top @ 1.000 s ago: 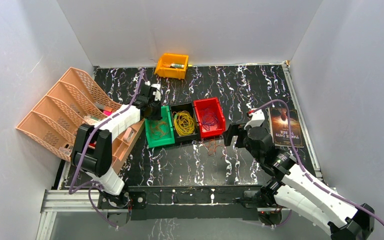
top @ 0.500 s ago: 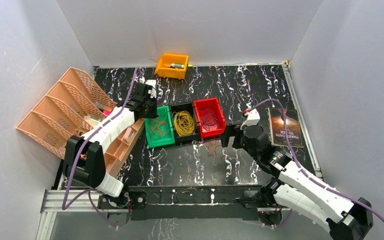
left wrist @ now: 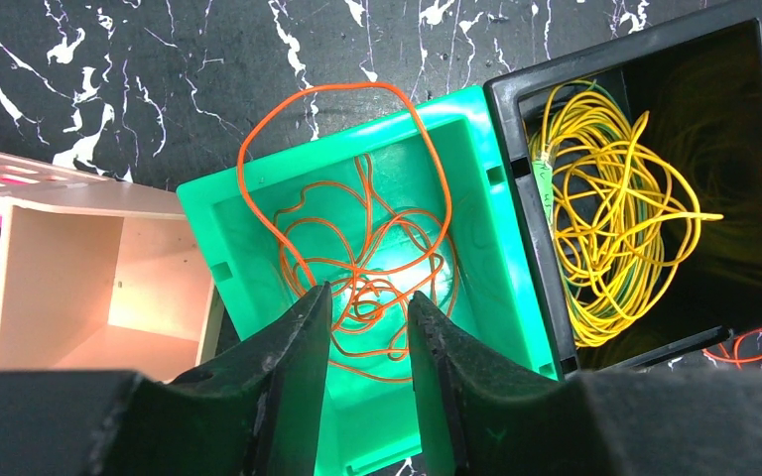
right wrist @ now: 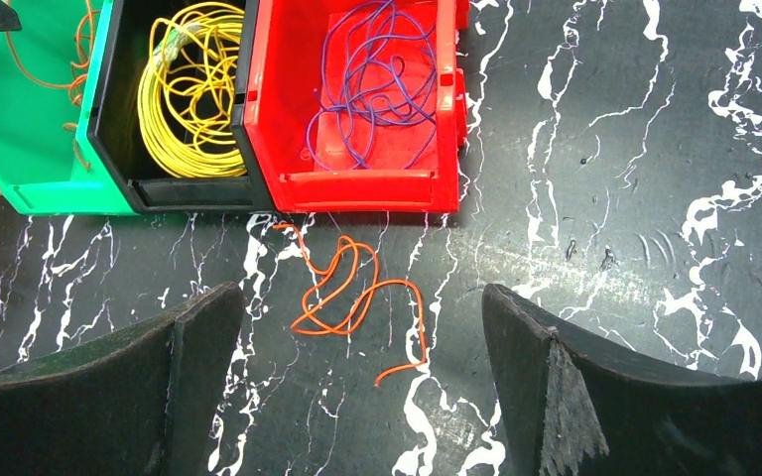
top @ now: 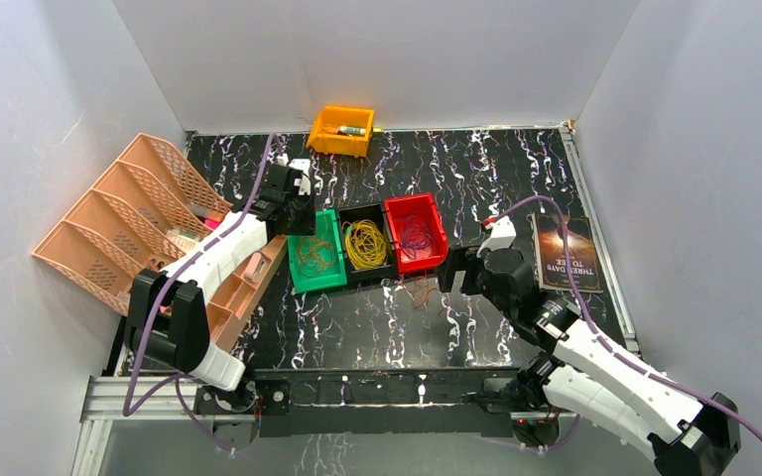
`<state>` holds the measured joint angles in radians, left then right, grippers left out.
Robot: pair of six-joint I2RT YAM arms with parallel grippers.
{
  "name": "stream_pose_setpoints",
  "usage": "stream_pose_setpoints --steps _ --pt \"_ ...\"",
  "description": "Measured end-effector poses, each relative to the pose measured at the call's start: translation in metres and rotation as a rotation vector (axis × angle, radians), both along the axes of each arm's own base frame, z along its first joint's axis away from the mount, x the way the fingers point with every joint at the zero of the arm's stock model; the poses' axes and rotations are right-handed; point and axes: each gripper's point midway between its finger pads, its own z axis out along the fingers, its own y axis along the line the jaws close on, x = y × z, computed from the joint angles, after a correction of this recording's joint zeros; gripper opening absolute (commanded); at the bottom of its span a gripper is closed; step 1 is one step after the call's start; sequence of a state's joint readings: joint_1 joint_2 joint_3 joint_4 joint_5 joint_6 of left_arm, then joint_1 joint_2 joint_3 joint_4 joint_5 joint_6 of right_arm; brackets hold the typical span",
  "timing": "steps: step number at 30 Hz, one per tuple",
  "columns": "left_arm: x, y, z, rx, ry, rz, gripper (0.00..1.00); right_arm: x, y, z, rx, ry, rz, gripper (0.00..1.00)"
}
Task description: Untangle the cables
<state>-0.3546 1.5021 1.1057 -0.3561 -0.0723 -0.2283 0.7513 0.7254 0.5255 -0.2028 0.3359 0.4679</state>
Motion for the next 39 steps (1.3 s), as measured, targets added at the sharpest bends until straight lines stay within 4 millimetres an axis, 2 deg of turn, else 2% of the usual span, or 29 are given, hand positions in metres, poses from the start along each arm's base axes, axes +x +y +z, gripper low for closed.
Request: stream_pose_setpoints --steps 9,13,19,30,39 --pt "-0.001 0.007 0.001 0.026 -0.003 0.022 0.50 -0.001 0.001 0.000 0.005 0.004 0.004 0.98" --pt "0.000 0.012 0.003 0.044 -0.011 0.043 0.50 -0.001 0.002 0.000 0.007 0.006 0.008 0.98" --pt "0.003 0.012 0.000 0.050 -0.008 0.052 0.38 -0.002 0.003 0.000 0.012 0.010 0.016 0.98" --pt "0.014 0.008 -0.021 0.063 0.034 0.052 0.02 -0.003 0.003 0.001 0.016 0.006 0.015 0.98" --pt "0.013 0.011 -0.012 0.067 0.016 0.053 0.00 -0.005 0.001 -0.007 0.004 0.019 0.016 0.98"
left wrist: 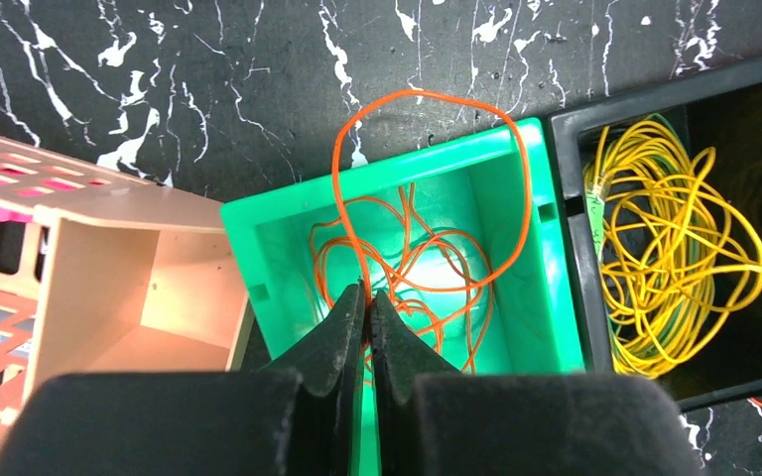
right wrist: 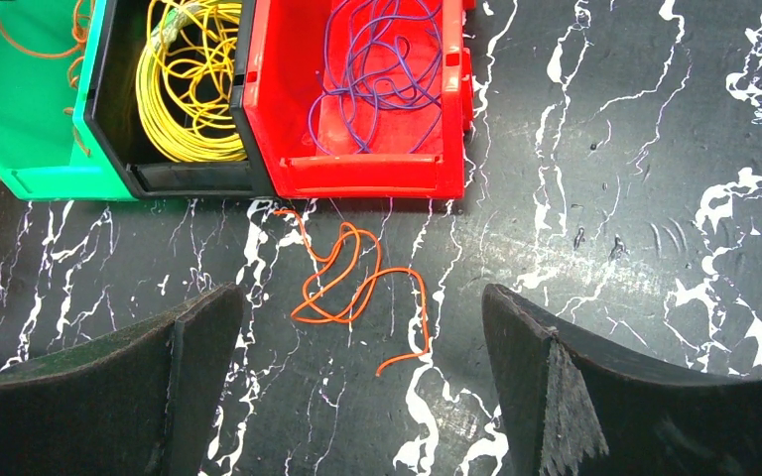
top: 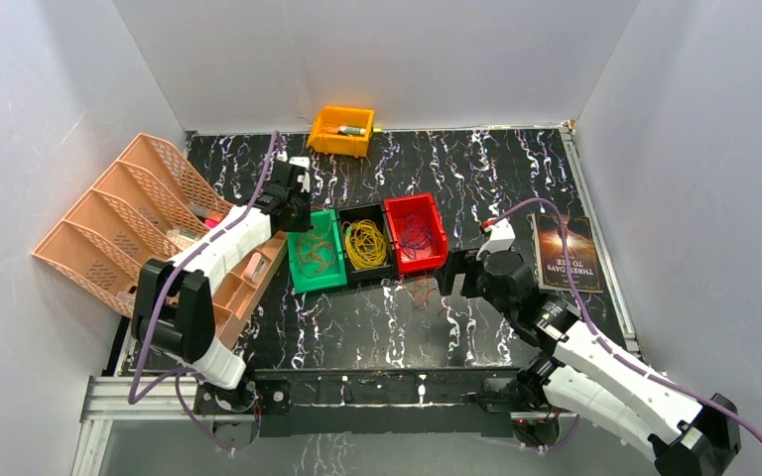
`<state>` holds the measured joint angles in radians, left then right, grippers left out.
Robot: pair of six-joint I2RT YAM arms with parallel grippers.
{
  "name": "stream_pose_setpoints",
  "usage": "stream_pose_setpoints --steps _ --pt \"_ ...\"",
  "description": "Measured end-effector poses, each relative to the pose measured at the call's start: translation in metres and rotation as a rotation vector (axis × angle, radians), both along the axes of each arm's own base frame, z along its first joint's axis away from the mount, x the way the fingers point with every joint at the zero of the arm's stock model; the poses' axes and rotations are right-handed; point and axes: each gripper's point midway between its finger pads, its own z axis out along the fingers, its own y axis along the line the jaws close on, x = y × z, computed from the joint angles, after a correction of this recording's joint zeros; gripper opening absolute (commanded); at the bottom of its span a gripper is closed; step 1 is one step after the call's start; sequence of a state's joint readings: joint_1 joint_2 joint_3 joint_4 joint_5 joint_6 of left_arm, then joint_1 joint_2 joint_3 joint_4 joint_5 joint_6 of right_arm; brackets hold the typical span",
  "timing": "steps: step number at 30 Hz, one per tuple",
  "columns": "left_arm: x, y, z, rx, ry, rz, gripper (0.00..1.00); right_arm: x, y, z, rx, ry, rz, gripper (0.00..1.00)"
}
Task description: Untangle the cables
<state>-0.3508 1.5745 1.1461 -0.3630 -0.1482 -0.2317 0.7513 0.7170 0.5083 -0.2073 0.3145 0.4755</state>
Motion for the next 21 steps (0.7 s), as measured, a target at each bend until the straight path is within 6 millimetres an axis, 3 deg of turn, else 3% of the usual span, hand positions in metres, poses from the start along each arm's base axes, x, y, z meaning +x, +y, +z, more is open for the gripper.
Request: stream_pose_setpoints --steps 10,21 --pt "-0.009 0.001 0.042 -0.041 -0.087 -0.010 0.00 0.000 0.001 -0.001 0.003 0.005 0.001 0.98" --pt "-0.042 0.006 0.029 -0.051 0.015 -0.003 0.00 0.001 0.007 -0.008 0.011 0.025 0.014 0.98"
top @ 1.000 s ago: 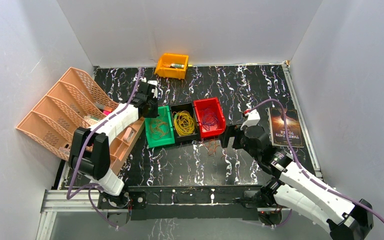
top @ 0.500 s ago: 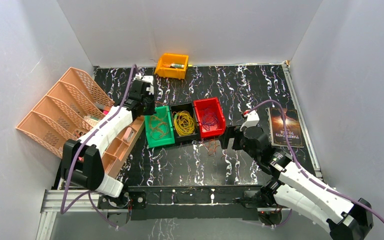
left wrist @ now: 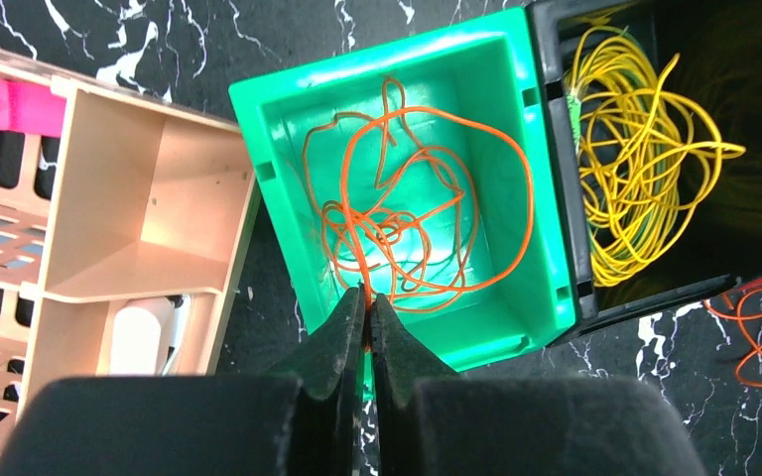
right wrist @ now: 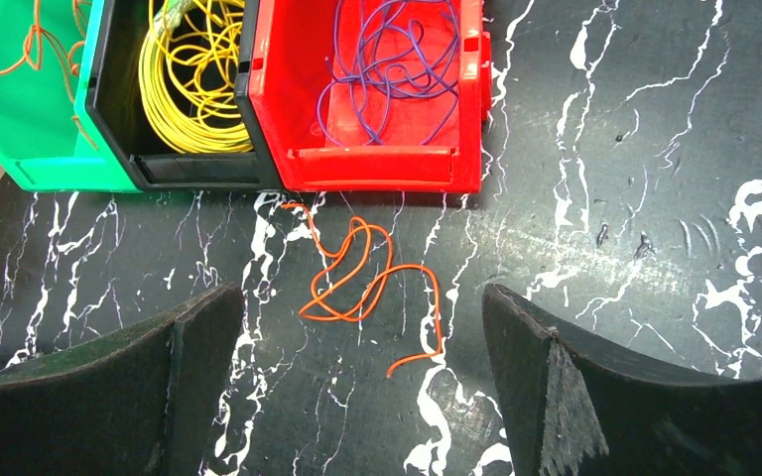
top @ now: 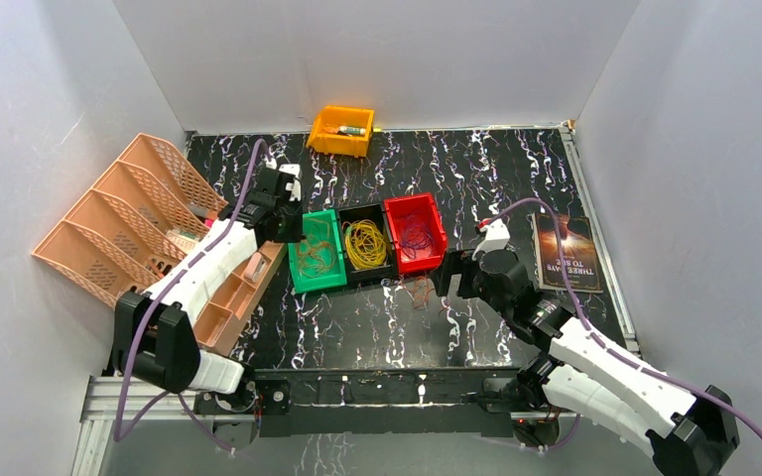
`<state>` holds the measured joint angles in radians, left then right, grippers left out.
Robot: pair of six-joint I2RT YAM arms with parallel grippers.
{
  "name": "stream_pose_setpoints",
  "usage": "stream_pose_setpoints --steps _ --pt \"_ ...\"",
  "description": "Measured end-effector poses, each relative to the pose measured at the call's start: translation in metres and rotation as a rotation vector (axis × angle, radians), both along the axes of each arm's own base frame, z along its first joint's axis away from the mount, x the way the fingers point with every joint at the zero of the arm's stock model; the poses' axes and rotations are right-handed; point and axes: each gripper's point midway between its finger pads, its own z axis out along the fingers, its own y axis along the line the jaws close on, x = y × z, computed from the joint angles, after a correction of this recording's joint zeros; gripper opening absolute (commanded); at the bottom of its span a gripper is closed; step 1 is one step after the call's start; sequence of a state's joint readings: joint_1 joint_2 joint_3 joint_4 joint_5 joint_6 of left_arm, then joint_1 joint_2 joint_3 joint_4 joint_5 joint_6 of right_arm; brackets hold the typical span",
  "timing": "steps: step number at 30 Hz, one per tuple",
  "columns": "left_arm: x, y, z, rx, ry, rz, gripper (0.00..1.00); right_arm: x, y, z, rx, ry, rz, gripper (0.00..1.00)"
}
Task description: Untangle the cables
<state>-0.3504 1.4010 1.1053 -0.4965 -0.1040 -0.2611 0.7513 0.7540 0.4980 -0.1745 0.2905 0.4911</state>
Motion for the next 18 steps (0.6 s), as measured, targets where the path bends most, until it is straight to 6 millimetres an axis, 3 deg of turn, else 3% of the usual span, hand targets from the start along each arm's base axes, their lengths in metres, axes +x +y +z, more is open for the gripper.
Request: stream_pose_setpoints --steps 11,18 --pt "-0.007 0.006 -0.034 0.049 0.108 0.024 0.00 0.000 0.004 -0.002 0.005 0.007 0.011 0.98" --pt "0.010 0.005 -0.050 0.086 0.137 0.033 0.00 0.000 0.003 0.003 0.020 -0.009 0.010 0.98"
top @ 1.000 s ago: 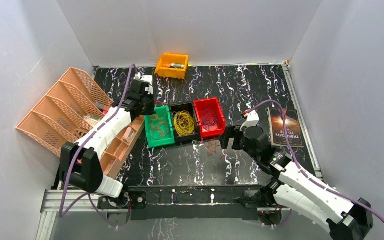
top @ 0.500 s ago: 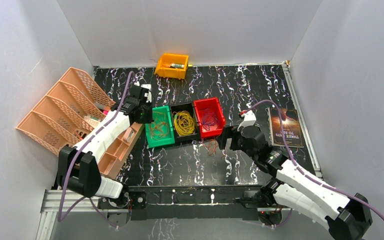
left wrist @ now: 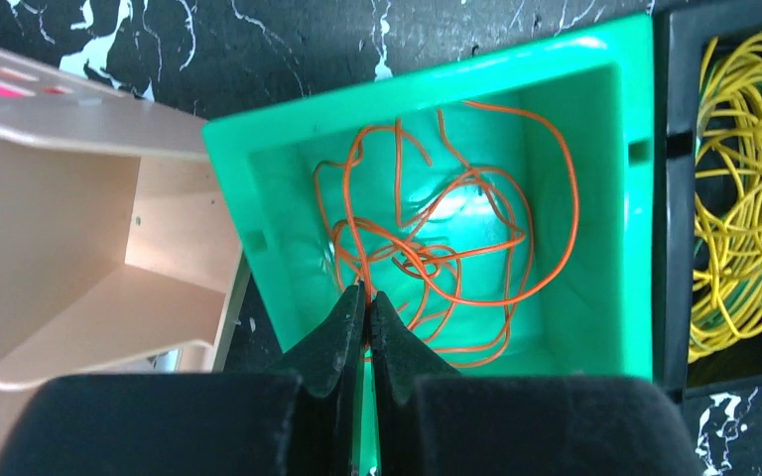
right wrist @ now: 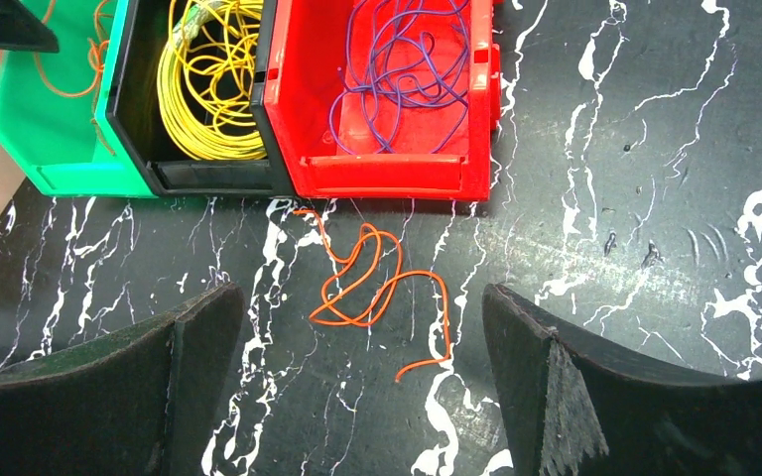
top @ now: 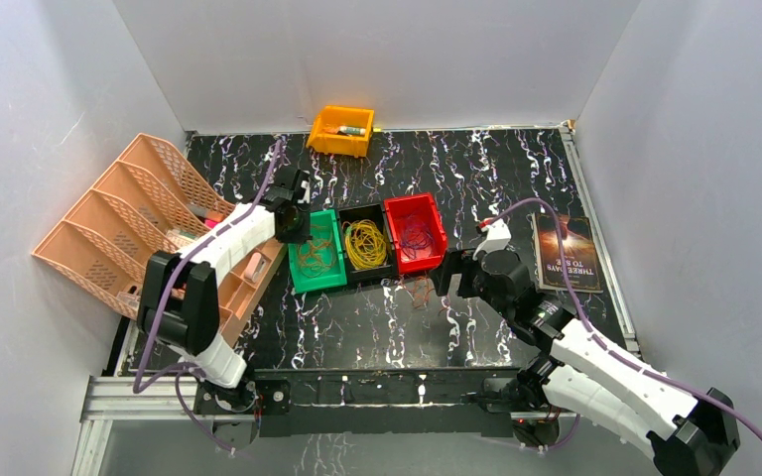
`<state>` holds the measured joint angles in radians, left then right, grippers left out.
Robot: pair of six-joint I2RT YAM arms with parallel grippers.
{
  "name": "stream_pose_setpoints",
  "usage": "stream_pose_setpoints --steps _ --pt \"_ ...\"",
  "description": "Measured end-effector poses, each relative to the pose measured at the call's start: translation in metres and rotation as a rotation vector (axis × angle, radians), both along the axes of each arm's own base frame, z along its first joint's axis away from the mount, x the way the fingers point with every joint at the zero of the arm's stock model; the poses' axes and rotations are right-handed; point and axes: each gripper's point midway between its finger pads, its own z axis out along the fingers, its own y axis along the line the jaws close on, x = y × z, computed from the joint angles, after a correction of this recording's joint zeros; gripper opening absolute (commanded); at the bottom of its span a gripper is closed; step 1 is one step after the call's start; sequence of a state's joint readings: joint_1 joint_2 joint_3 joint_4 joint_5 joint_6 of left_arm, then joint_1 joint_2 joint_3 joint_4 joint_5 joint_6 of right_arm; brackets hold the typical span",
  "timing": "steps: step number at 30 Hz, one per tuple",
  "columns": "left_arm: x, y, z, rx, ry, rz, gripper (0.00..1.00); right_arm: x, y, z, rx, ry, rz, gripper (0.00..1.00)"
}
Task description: Untangle the cables
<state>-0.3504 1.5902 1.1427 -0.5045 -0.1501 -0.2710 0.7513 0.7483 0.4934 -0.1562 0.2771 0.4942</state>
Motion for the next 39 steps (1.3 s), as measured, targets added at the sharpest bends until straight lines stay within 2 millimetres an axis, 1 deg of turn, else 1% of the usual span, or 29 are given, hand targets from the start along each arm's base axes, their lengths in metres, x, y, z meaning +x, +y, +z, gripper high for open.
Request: stream_pose_setpoints --steps 3,7,8,11,16,17,20,24,28,32,34,36,37,39 --pt "0.009 -0.002 -0.006 0.011 0.005 -0.001 0.00 0.000 0.000 0.002 0.004 -0.005 0.000 0.98" --pt "0.014 -0.001 -0.014 0.030 0.013 0.001 0.00 -0.001 -0.001 0.003 0.006 -0.007 -0.001 0.98" --pt "0.015 0.000 -0.016 0.034 0.015 0.002 0.02 -0.001 -0.001 0.003 0.007 -0.008 -0.001 0.98" --pt "0.016 0.000 -0.017 0.041 0.017 0.001 0.16 -0.001 -0.001 0.003 0.007 -0.009 -0.002 0.98" --pt "0.019 -0.001 -0.014 0.037 0.004 -0.003 0.33 -0.001 -0.002 0.003 0.006 -0.009 -0.004 0.98" --pt "0.020 -0.002 -0.012 0.033 -0.001 -0.005 0.35 -0.001 -0.002 0.003 0.005 -0.009 -0.004 0.98" --pt "0.021 -0.003 -0.002 0.021 -0.026 -0.005 0.38 -0.001 -0.002 0.003 0.004 -0.008 -0.004 0.98" --pt "0.027 -0.005 0.023 -0.001 -0.087 -0.004 0.44 -0.001 -0.003 0.002 0.001 -0.004 -0.009 0.98" --pt "0.027 -0.005 0.045 -0.021 -0.144 -0.003 0.44 -0.003 -0.005 -0.002 -0.008 0.009 -0.013 0.98" --pt "0.023 -0.006 0.069 -0.059 -0.203 -0.004 0.42 -0.006 -0.006 -0.008 -0.014 0.043 -0.016 0.94" --pt "0.018 -0.012 0.078 -0.098 -0.226 -0.010 0.42 -0.009 -0.005 -0.016 -0.026 0.076 -0.011 0.92" --pt "0.007 -0.017 0.082 -0.127 -0.240 -0.015 0.42 -0.012 -0.003 -0.027 -0.040 0.123 -0.006 0.90" --pt "0.000 -0.022 0.083 -0.141 -0.247 -0.024 0.42 -0.013 -0.002 -0.033 -0.048 0.145 -0.004 0.89" --pt "-0.017 -0.039 0.086 -0.173 -0.262 -0.060 0.43 -0.016 0.001 -0.044 -0.057 0.195 -0.002 0.86"
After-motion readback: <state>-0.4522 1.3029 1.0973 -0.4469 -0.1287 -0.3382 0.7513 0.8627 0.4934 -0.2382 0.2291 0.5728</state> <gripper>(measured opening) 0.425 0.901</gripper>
